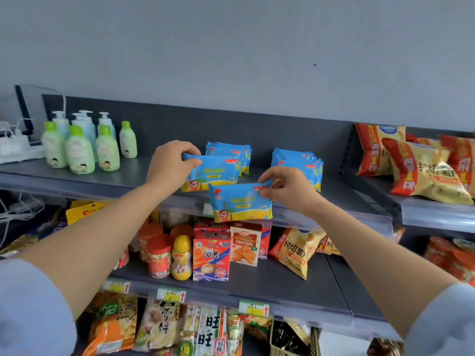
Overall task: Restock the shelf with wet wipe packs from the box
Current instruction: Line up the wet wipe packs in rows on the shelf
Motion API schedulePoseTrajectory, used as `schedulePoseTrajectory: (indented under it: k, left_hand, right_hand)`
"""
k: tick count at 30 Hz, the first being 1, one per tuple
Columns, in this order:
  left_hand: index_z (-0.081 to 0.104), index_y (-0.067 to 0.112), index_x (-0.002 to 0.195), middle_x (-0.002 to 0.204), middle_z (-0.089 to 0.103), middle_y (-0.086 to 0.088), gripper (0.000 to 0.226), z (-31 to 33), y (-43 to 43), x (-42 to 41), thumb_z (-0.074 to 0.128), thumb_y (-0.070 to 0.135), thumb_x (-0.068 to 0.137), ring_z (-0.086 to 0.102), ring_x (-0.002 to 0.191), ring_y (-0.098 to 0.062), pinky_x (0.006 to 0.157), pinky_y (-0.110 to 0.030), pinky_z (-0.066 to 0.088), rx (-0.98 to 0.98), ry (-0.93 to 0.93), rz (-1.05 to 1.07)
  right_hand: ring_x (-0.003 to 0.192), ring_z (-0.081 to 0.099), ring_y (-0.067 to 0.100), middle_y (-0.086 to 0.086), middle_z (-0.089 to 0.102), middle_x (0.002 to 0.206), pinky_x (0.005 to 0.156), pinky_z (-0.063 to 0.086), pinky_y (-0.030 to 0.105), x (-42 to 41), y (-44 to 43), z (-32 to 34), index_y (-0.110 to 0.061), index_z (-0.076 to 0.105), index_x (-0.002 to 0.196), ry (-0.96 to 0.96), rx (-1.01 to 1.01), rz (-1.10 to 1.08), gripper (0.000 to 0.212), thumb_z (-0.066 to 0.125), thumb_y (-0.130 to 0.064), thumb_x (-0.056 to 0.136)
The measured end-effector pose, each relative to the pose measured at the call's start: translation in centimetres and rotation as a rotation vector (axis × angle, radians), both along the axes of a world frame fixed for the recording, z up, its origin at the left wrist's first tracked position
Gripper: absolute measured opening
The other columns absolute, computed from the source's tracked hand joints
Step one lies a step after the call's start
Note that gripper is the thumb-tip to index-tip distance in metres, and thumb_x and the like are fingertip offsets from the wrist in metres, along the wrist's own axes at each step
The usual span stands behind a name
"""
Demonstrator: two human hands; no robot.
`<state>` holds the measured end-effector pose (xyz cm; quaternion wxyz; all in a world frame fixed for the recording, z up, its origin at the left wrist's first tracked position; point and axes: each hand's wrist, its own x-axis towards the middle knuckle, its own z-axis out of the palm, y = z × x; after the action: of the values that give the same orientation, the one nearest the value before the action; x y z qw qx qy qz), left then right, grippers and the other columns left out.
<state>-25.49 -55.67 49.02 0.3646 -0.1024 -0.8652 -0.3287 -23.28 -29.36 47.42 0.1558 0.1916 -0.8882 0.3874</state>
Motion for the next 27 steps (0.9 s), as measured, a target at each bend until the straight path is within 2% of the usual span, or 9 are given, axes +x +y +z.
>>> schedulePoseTrajectory:
  k: [3, 7, 11, 15, 20, 27]
  left_hand:
    - [0.07, 0.018, 0.092, 0.091, 0.061, 0.006, 0.009, 0.9, 0.1, -3.1, 0.071, 0.016, 0.083, 0.052, 0.074, -0.008, 0.058, -0.016, 0.037, 0.024, -0.016, -0.004]
    - [0.07, 0.02, 0.09, 0.091, 0.063, 0.007, 0.008, 1.4, 0.8, -7.3, 0.07, 0.015, 0.083, 0.058, 0.081, -0.012, 0.068, -0.025, 0.045, 0.008, -0.063, -0.008]
    - [0.069, 0.022, 0.09, 0.096, 0.064, 0.007, 0.008, 1.0, 1.5, -11.0, 0.069, 0.016, 0.084, 0.06, 0.086, -0.012, 0.071, -0.03, 0.05, 0.005, -0.134, -0.01]
    - [0.068, 0.026, 0.086, 0.099, 0.066, 0.006, 0.009, 0.4, 1.9, -14.3, 0.07, 0.018, 0.084, 0.064, 0.087, -0.013, 0.074, -0.035, 0.056, 0.019, -0.212, -0.044]
    - [0.069, 0.021, 0.088, 0.102, 0.065, 0.004, 0.008, 0.4, 2.0, -17.8, 0.071, 0.015, 0.083, 0.062, 0.087, -0.014, 0.074, -0.032, 0.054, 0.029, -0.252, -0.091]
    - [0.066, 0.022, 0.088, 0.103, 0.065, 0.002, 0.01, 0.2, 2.2, -21.6, 0.072, 0.015, 0.083, 0.065, 0.088, -0.017, 0.081, -0.039, 0.056, 0.016, -0.345, -0.165]
  right_hand:
    - [0.068, 0.055, 0.018, 0.001, 0.061, 0.071, 0.072, 0.054, 0.039, -3.1, -0.1, 0.9, -0.03, 0.064, 0.077, 0.02, -0.048, 0.019, 0.024, 0.079, -0.012, 0.076]
    - [0.066, 0.051, 0.019, 0.0, 0.054, 0.063, 0.067, 0.051, 0.037, -7.0, -0.4, 1.8, -0.027, 0.064, 0.077, 0.032, -0.063, 0.041, 0.023, 0.078, -0.009, 0.076]
    - [0.068, 0.055, 0.021, -0.001, 0.058, 0.067, 0.075, 0.055, 0.045, -10.2, -0.5, 1.9, -0.033, 0.062, 0.073, 0.033, -0.047, 0.032, 0.028, 0.08, -0.012, 0.075]
    - [0.069, 0.056, 0.02, -0.002, 0.059, 0.07, 0.076, 0.056, 0.045, -12.6, -0.3, 1.6, -0.035, 0.062, 0.073, 0.008, -0.022, 0.022, 0.03, 0.079, -0.012, 0.076]
    - [0.065, 0.057, 0.016, 0.0, 0.061, 0.068, 0.072, 0.056, 0.038, -14.6, -0.4, 1.5, -0.029, 0.064, 0.076, -0.029, -0.045, -0.01, 0.024, 0.079, -0.01, 0.077]
    - [0.06, 0.058, 0.015, 0.004, 0.061, 0.068, 0.067, 0.055, 0.033, -16.6, -0.7, 1.5, -0.025, 0.065, 0.079, -0.076, -0.042, -0.059, 0.02, 0.078, -0.009, 0.077]
